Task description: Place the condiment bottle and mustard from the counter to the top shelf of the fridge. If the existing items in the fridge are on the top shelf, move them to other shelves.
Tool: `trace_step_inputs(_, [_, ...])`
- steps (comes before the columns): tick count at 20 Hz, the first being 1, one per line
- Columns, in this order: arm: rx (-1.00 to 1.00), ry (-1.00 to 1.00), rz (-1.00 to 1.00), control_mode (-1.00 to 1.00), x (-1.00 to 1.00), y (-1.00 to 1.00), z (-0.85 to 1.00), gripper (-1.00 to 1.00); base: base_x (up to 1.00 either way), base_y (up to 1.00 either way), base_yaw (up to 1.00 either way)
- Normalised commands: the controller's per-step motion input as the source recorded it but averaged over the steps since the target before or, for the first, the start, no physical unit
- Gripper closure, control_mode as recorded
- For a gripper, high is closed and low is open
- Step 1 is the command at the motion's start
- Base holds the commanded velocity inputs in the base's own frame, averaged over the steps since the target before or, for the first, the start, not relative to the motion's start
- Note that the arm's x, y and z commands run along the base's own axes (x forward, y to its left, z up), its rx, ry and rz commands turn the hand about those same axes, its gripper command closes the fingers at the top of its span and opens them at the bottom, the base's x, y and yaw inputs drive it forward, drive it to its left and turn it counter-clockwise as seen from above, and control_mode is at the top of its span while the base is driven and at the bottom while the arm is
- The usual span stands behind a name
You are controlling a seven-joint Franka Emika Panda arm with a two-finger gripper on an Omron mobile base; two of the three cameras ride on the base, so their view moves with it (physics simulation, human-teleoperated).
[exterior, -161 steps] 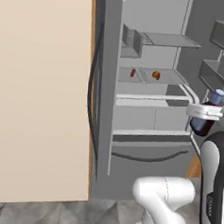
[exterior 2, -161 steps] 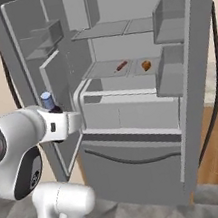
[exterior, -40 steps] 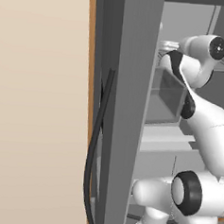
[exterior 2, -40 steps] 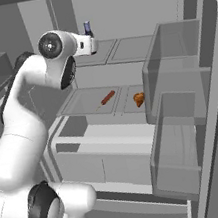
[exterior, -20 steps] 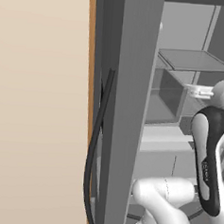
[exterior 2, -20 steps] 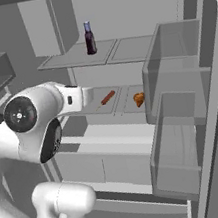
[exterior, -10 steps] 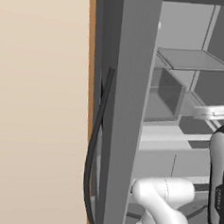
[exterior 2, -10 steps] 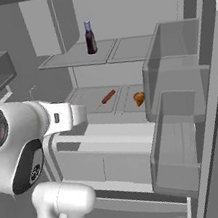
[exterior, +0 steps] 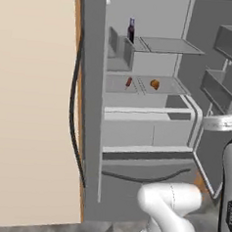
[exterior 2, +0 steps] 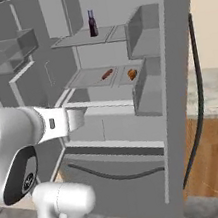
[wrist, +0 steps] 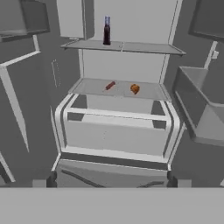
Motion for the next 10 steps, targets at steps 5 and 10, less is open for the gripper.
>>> trace_step_inputs(5, [0.0,0.0,0.0,1.0,0.0,0.0,0.0,-1.0,-1.0,-0.94,-0.08])
trace_step_inputs(10, [0.0,0.0,0.0,1.0,0.0,0.0,0.0,-1.0,-0.52,-1.0,-0.27])
